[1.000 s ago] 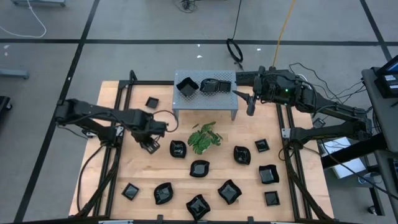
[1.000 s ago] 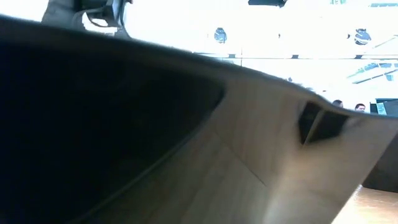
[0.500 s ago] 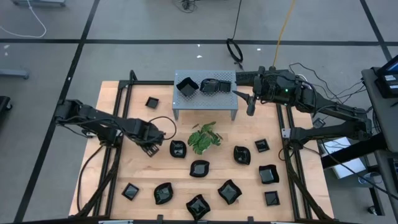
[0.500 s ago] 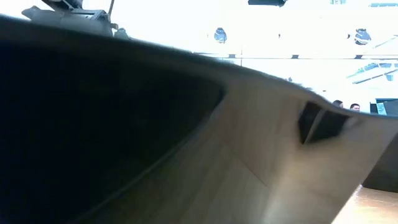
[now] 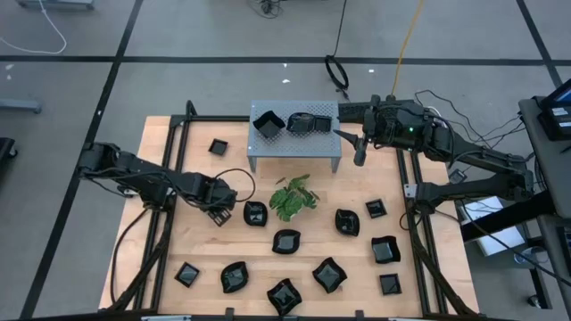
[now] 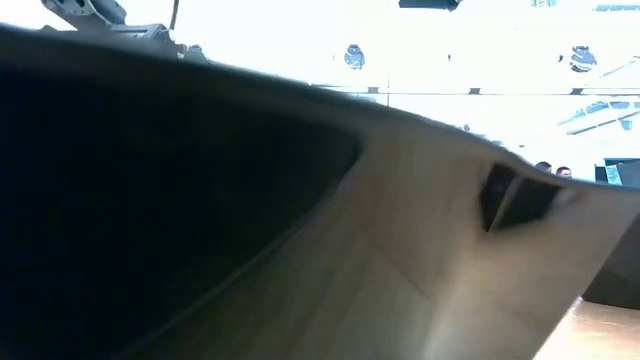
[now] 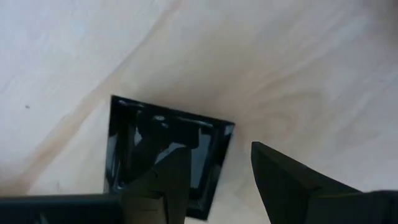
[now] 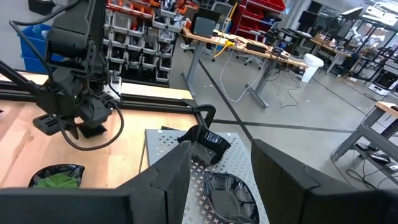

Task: Pick & Place Mini shaped plates
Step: Move the square plate to the middle of the table

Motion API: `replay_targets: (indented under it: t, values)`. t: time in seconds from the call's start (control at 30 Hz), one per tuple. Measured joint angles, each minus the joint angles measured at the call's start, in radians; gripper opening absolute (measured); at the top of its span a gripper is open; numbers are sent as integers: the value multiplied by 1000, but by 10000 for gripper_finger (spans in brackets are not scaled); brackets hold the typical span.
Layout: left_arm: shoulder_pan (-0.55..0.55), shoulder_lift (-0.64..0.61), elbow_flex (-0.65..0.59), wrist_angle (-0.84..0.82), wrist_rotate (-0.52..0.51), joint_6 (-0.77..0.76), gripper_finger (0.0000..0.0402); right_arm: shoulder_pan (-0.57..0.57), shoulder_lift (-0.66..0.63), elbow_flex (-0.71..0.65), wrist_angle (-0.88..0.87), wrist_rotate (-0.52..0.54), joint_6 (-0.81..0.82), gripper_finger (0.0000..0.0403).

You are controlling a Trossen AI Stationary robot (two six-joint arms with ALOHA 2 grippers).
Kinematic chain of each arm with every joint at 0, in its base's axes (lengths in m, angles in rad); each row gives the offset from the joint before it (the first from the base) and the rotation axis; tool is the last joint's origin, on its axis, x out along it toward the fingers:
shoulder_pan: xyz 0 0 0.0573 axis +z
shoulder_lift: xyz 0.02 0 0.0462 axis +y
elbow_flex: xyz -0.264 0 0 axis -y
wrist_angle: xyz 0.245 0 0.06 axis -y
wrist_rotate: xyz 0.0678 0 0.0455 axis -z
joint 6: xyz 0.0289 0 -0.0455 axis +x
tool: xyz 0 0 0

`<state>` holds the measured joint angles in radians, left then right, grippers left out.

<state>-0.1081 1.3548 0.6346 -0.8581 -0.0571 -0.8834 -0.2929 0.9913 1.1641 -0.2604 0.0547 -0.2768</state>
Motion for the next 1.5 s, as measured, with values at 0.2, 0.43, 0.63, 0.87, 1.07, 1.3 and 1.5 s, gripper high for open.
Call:
replay_targets:
  t: [0.2, 0.43, 0.63, 0.87, 1.07, 1.3, 1.5]
  values:
    - [0, 0, -10, -5, -85, -14, 172, 0, 0, 0, 0, 0, -1, 155]
    - [0, 17, -15, -2, -101, -14, 172, 0, 0, 0, 0, 0, 1, 155]
    - [-1, 58, -25, 15, -101, -38, 172, 0, 0, 0, -7, 0, 2, 155]
    - [-1, 59, -27, 59, -84, -84, 115, 0, 0, 0, -8, 0, 2, 155]
    - [1, 58, -4, 92, -39, -117, 12, 0, 0, 0, -7, 0, 2, 155]
    - [0, 60, 131, 104, -57, -42, 7, 0, 0, 0, -8, 0, 1, 155]
    - [-29, 60, 290, 104, -132, 59, 9, 0, 0, 0, -34, 0, 0, 155]
